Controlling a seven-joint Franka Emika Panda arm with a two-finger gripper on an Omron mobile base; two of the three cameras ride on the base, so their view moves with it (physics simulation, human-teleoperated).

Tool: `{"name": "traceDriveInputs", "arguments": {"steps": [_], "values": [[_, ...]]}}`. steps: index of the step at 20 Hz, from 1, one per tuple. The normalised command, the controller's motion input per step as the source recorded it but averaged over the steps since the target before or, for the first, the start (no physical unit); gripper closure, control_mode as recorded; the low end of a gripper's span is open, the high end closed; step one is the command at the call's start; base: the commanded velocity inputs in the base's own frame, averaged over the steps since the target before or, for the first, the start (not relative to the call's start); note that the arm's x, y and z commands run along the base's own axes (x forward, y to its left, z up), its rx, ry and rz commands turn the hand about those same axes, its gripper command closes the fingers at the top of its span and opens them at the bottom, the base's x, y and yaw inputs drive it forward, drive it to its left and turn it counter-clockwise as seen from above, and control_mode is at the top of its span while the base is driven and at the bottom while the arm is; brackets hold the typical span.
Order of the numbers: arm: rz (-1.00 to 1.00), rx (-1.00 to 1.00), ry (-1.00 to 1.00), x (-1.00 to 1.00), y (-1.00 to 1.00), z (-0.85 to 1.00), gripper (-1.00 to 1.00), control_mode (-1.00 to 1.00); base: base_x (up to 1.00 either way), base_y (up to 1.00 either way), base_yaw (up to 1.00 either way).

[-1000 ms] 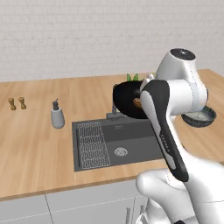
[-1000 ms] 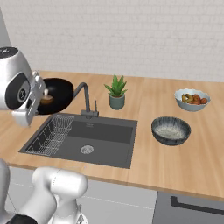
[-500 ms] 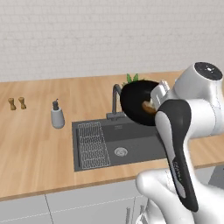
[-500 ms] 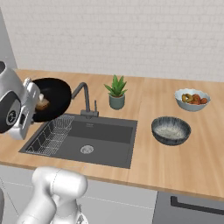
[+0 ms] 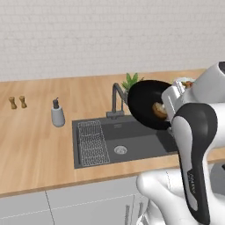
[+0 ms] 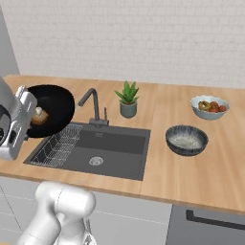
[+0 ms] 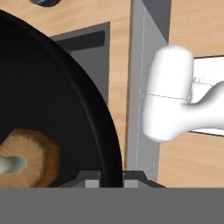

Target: Pick the mushroom from the sink and place it in the bowl. Then pick the bowl and place it in the microwave. Then close the microwave door and press the start button.

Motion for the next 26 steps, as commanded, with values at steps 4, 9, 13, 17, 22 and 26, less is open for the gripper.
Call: {"name": "traceDriveInputs", "arguments": {"steps": [4, 9, 13, 17, 22, 26], "values": [[0.0, 0.0, 0.0, 0.0, 0.0, 0.0, 1.0, 1.0, -0.79, -0.33, -0.02], [0.0, 0.0, 0.0, 0.0, 0.0, 0.0, 1.0, 1.0, -0.5, -0.43, -0.46], [0.0, 0.0, 0.0, 0.0, 0.0, 0.0, 1.0, 1.0, 0.0, -0.07, -0.94], [0.0, 0.0, 0.0, 0.0, 0.0, 0.0, 1.0, 1.0, 0.0, 0.0, -1.0], [0.0, 0.0, 0.0, 0.0, 0.0, 0.0, 1.0, 1.0, 0.0, 0.0, -1.0], [0.0, 0.0, 0.0, 0.0, 0.0, 0.0, 1.0, 1.0, 0.0, 0.0, -1.0]]}}
